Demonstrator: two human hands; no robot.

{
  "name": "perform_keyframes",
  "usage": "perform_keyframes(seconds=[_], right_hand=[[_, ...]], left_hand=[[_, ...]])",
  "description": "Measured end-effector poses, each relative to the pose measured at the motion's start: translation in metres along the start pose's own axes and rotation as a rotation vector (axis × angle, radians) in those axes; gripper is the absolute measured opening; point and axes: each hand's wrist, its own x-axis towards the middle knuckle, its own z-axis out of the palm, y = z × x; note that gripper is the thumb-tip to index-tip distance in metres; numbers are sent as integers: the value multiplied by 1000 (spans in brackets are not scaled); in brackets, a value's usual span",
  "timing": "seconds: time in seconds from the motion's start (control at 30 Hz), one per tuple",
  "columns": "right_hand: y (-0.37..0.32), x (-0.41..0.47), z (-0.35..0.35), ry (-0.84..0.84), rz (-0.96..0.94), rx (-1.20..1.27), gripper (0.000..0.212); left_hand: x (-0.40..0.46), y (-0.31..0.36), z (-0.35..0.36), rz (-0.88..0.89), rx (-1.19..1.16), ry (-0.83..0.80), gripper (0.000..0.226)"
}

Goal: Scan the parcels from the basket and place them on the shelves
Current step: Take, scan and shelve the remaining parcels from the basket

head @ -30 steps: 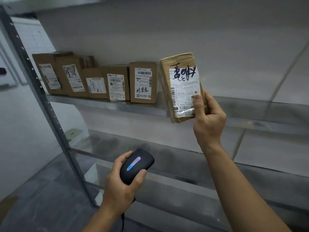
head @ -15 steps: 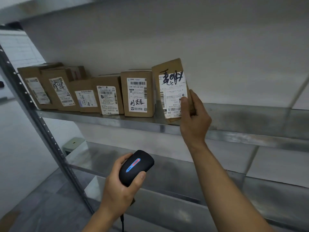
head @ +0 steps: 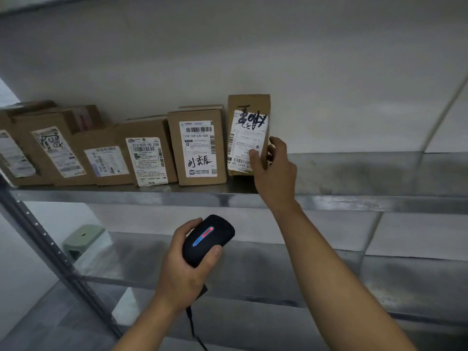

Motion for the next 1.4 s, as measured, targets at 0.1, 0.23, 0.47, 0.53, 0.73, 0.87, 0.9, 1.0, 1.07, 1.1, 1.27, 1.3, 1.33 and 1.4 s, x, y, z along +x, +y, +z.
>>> perform_keyframes(seconds=[0.1, 0.23, 0.47, 0.53, 0.73, 0.87, 0.9, 1.0, 1.07, 1.1, 1.27, 1.3, 1.33, 1.4], right_hand=[[2, 0, 5, -56, -27, -106, 50], [5, -1, 2, -92, -32, -170, 54], [-2, -17, -12, -11, -72, -159, 47], [-1, -24, -18, -3, -73, -147, 43], [6, -56, -55, 20, 67, -69, 37], [14, -86, -93, 143, 190, -39, 28], [16, -95, -103, 179, 218, -47, 27], [25, -124, -135, 265, 284, -117, 26], [31, -145, -159, 292, 336, -171, 28], [35, -156, -172, 306, 359, -198, 28], [45, -211, -238, 396, 452, -305, 32], [45, -222, -253, 418, 467, -318, 32], [47, -233, -267, 440, 480, -332, 33], [50, -251, -296, 484, 517, -345, 34]], left_hand=[[9, -2, -2, 17, -15, -31, 59], [15, -6, 1, 35, -58, -63, 59], [21, -9, 4, 64, -45, -108, 62], [22, -9, 7, 70, -37, -126, 66], [26, -17, 27, 67, -71, -239, 66], [23, -22, 52, 75, -102, -342, 66], [21, -24, 60, 74, -115, -368, 66], [11, -25, 87, 87, -149, -457, 68], [1, -21, 109, 107, -163, -517, 66], [-5, -18, 120, 114, -176, -540, 64], [-43, -2, 180, 134, -247, -665, 57], [-52, 5, 194, 136, -265, -694, 57], [-61, 11, 207, 142, -278, -723, 56], [-79, 26, 234, 155, -299, -790, 54]])
